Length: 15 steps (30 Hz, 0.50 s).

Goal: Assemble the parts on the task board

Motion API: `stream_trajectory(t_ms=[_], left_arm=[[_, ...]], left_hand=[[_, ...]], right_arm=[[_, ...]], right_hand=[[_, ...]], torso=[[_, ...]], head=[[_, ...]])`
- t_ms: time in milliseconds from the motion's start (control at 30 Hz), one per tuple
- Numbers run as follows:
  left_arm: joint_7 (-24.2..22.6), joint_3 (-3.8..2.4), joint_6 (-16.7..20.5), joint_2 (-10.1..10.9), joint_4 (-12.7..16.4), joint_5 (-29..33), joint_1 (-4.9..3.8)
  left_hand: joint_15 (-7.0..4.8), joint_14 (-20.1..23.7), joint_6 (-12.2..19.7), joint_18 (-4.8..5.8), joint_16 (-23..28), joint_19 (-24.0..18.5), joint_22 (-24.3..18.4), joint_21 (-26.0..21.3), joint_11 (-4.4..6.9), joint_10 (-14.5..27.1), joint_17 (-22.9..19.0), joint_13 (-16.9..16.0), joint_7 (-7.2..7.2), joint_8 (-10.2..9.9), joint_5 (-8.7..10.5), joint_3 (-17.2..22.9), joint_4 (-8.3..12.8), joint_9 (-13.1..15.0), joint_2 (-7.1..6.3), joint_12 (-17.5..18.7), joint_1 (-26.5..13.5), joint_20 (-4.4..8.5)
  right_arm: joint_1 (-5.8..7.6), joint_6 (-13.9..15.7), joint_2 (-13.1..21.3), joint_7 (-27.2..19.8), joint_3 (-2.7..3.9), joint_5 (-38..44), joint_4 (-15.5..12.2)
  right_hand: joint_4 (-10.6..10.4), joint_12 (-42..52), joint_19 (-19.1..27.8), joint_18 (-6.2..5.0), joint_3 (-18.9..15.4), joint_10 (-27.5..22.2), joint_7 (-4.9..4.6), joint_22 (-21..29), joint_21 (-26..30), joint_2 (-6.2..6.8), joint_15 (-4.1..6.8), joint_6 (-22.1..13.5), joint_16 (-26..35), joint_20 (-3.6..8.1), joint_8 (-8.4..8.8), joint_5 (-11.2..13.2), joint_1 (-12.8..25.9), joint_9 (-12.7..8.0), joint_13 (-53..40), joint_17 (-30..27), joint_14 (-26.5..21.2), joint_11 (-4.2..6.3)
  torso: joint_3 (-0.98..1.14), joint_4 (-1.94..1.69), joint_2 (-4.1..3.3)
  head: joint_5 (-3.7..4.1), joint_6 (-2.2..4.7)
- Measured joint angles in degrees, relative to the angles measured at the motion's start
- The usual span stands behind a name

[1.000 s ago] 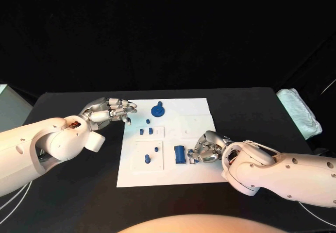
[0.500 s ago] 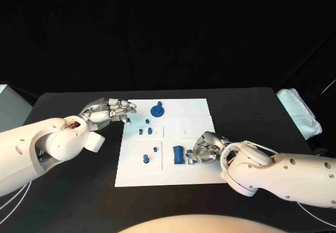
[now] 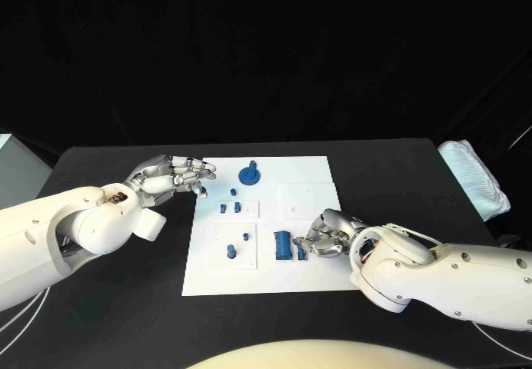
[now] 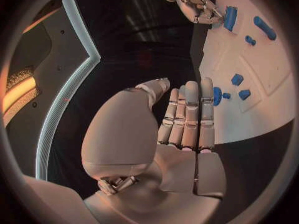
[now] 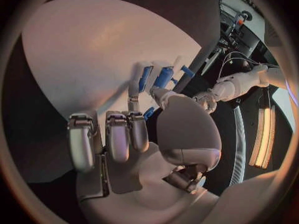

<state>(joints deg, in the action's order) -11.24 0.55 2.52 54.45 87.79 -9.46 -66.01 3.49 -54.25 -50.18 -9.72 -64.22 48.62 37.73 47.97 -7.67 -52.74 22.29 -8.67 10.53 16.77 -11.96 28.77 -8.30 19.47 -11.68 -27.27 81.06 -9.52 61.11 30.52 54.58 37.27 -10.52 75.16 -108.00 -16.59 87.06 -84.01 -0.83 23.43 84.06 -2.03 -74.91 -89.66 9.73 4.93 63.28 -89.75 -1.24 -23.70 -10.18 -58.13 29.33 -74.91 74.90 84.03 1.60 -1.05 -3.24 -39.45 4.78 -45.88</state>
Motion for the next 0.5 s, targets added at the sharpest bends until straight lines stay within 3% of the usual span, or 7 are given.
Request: stream_trajectory(t_ms=[100,167,333,433,500], left_arm=[[0.0,0.0,0.0,0.0,0.0,0.0,0.0],[0.0,0.0,0.0,0.0,0.0,0.0,0.0],[0.1,0.0,0.0,0.0,0.0,0.0,0.0],[0.1,0.0,0.0,0.0,-0.1,0.0,0.0],[0.1,0.0,0.0,0.0,-0.1,0.0,0.0]], left_hand=[[0.0,0.0,0.0,0.0,0.0,0.0,0.0,0.0,0.0,0.0,0.0,0.0,0.0,0.0,0.0,0.0,0.0,0.0,0.0,0.0,0.0,0.0],[0.0,0.0,0.0,0.0,0.0,0.0,0.0,0.0,0.0,0.0,0.0,0.0,0.0,0.0,0.0,0.0,0.0,0.0,0.0,0.0,0.0,0.0],[0.0,0.0,0.0,0.0,0.0,0.0,-0.1,-0.2,0.0,0.0,0.1,0.0,0.0,0.0,0.0,-0.2,-0.2,0.0,0.0,0.0,0.0,0.0],[0.0,0.0,0.0,0.0,0.0,0.0,-0.1,-0.2,0.0,0.0,0.1,0.0,0.0,0.0,0.0,-0.2,-0.2,0.0,0.0,0.0,0.0,0.0],[0.0,0.0,0.0,0.0,0.0,0.0,-0.1,-0.2,0.0,0.0,0.1,0.0,0.0,0.0,0.0,-0.2,-0.2,0.0,0.0,0.0,0.0,0.0]], right_arm=[[0.0,-0.1,0.1,-0.1,0.0,0.0,-0.1],[0.0,-0.2,0.1,-0.1,0.0,0.0,-0.2],[0.0,-0.4,0.2,-0.3,0.0,0.0,-0.3],[0.0,-0.6,0.4,-0.5,0.01,0.0,-0.3],[0.0,-0.7,0.6,-0.6,0.01,0.0,-0.2]], right_hand=[[0.2,0.0,0.1,0.0,-1.2,-0.2,0.0,0.0,0.0,0.52,0.21,0.0,0.0,0.18,-0.45,-3.5,1.0,0.0,0.0,0.0,-0.2,0.17],[0.2,0.0,0.0,0.0,-1.3,-0.2,0.01,0.0,0.0,0.53,0.21,0.0,0.0,0.43,-0.46,-4.2,1.0,0.1,0.0,0.0,-0.2,0.17],[0.5,0.0,0.0,0.0,-1.6,-0.2,0.01,0.0,0.0,0.75,0.33,0.0,0.0,0.43,-0.46,-4.2,1.2,0.1,0.0,0.0,-0.1,0.17],[1.1,0.0,0.0,0.0,-2.2,-0.2,0.01,0.0,0.0,1.99,0.42,0.0,0.0,0.43,-0.45,-3.9,-0.1,0.1,0.0,0.0,0.0,0.17],[1.7,0.0,0.0,0.0,-2.2,-0.2,0.01,0.0,0.0,2.09,0.42,0.0,0.0,0.43,-0.46,-3.1,-1.4,0.1,0.0,0.0,0.0,0.17]], torso=[[0.02,-0.01,0.01],[0.02,-0.01,0.01],[0.02,-0.01,0.03],[0.0,-0.02,0.04],[-0.01,-0.02,0.04]], head=[[0.02,-0.02],[0.03,-0.06],[0.07,-0.12],[0.11,-0.12],[0.12,-0.04]])
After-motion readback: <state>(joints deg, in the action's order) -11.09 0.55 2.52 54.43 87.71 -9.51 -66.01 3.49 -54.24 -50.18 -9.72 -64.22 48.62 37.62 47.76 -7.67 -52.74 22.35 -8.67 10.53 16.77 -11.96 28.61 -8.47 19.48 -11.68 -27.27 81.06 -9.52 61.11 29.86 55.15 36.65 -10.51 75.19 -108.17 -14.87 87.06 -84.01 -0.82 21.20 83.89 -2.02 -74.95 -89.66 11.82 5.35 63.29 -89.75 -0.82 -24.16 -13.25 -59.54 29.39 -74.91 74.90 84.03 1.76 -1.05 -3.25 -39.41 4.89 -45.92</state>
